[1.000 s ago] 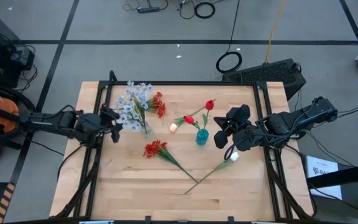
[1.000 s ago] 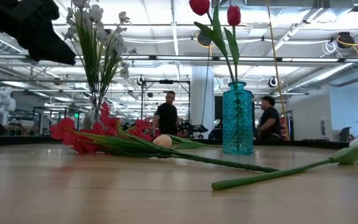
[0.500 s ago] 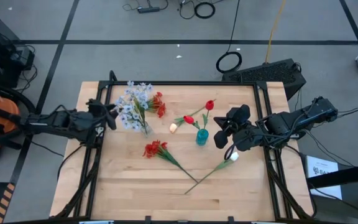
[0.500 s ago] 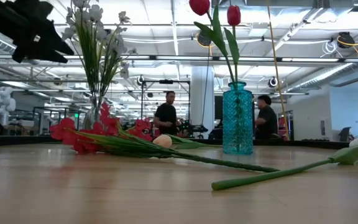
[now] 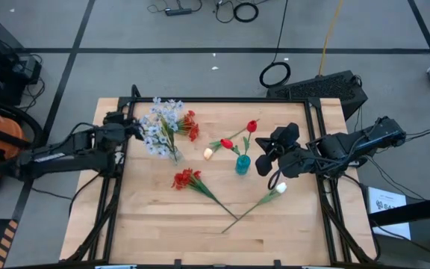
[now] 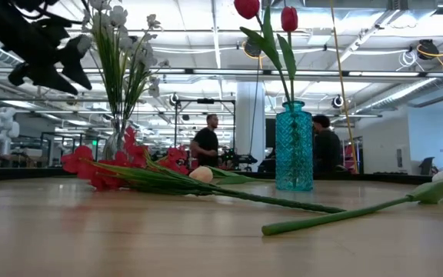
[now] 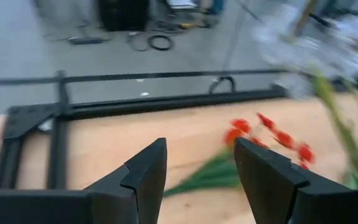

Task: Sort flowers into vase by color
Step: Put the top red flowers into the blue vase

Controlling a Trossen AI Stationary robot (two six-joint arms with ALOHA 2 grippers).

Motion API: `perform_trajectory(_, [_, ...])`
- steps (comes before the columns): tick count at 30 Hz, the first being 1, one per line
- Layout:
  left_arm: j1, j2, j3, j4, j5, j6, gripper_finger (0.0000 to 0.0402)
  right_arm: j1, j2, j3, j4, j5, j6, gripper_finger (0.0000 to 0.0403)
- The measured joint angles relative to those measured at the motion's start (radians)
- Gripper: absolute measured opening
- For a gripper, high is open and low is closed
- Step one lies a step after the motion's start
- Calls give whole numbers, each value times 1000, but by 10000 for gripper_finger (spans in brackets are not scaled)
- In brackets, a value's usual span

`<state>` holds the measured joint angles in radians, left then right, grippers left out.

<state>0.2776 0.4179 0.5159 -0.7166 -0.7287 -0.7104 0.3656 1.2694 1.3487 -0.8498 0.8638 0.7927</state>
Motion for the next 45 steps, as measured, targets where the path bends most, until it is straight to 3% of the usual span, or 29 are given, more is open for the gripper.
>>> perform_trajectory(8, [301,74,0,33,250,38,193,0,0,0,16,0,-20,0])
perform_trajectory(16, [553,304,0,174,511,123,193,0,0,0,16,-1,-15,0])
perform_trajectory(25, [769,570,14,235,708,253,193,0,0,0,39,-2,-15,0])
perform_trajectory(36, [807,727,127,70,792,272,193,0,2,0,39,-2,-16,0])
perform_trajectory(41, [767,739,167,70,869,266,193,0,2,0,39,-2,-11,0])
perform_trajectory(45, [730,767,196,143,851,304,193,0,2,0,39,-1,3,0])
